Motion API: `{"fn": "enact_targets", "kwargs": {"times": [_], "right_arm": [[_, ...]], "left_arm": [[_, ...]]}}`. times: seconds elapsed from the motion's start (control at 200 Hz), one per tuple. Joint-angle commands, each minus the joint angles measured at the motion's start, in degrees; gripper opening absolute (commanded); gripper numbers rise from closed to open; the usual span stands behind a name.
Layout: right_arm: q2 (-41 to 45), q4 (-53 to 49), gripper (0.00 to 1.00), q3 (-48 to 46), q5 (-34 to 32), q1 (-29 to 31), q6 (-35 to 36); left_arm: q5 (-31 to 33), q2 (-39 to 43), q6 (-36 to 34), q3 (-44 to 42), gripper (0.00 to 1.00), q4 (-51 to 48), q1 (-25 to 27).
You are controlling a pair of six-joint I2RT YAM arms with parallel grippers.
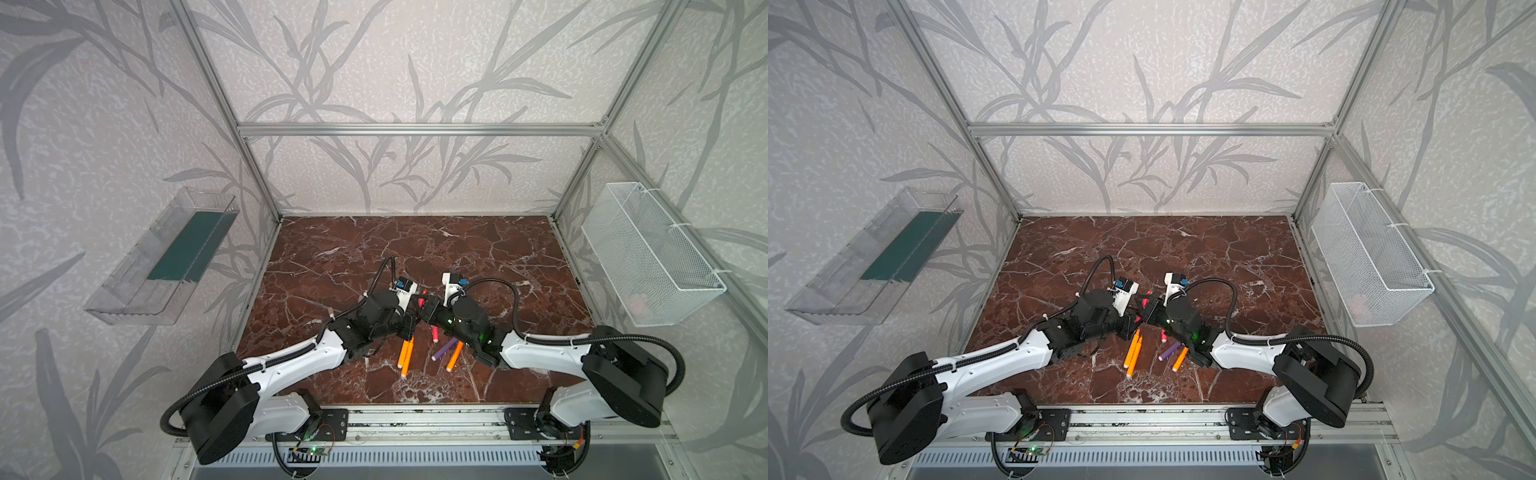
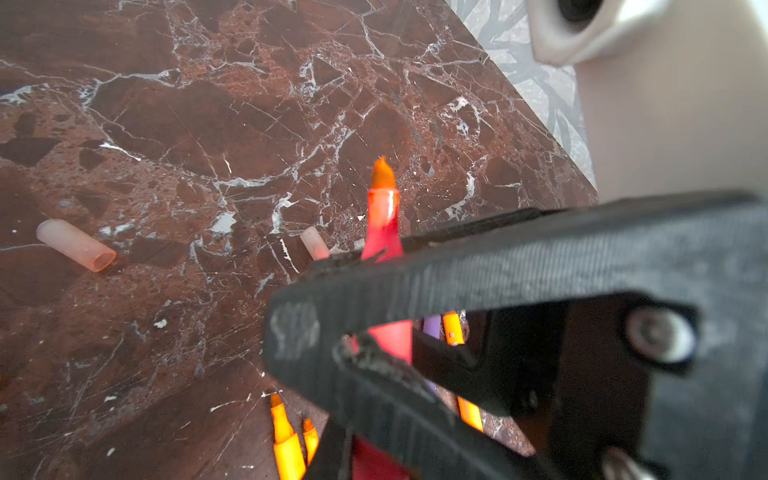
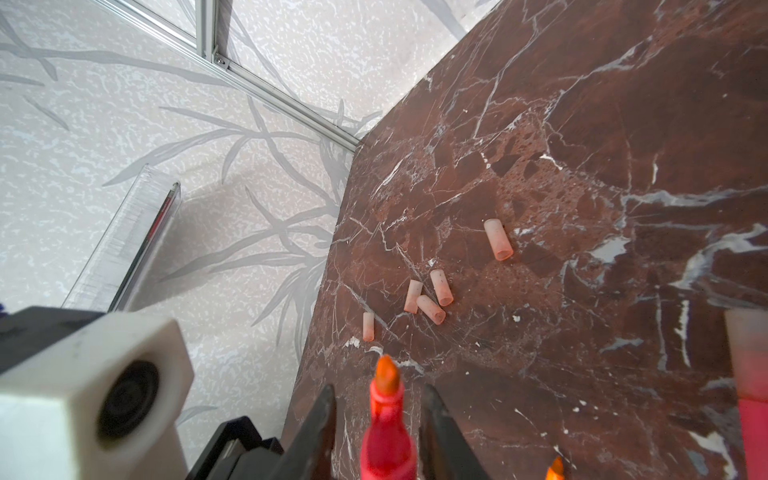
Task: Insert the pens into the pen caps
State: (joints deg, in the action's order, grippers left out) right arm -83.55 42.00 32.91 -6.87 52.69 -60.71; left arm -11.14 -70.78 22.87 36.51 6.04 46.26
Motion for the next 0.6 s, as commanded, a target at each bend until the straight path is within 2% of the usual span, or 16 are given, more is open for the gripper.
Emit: {"fn": "enact_targets", "kwargs": {"times": [0.0,0.19,0.315,0.37,0.48,0.6], "right_arm": [[0.79,-1.76,0.36,1.46,-1.14,0.40,1.58],[-0.73,-1.93,0.36,2.96,-0.88,0.39,1.79],[-0.74,-2.62,0.31,3.32,-1.52,0.40,1.86],[-0.70,-2.92,0.40,3.61,-1.30,0.39,2.70],[1.08,-5.15,0.58,3.81,-2.74,0.40,5.16],[4.37,-13.00,0.63,5.76,-4.68,0.40,9.82]], "left_arm": [[-4.03,1.13,-1.32,-0.65,0.00,2.32,-0.22],[-3.47,0.76,-1.84,-0.72,0.00,1.49,0.06],[-3.01,2.24,-1.89,-1.51,0.00,1.01,0.08],[-0.03,3.48,-1.30,-1.87,0.00,-0.29,0.00],[12.24,6.47,1.56,-1.88,0.00,-7.16,-1.12],[19.82,11.16,4.81,-3.62,0.00,-13.86,-5.58]]}}
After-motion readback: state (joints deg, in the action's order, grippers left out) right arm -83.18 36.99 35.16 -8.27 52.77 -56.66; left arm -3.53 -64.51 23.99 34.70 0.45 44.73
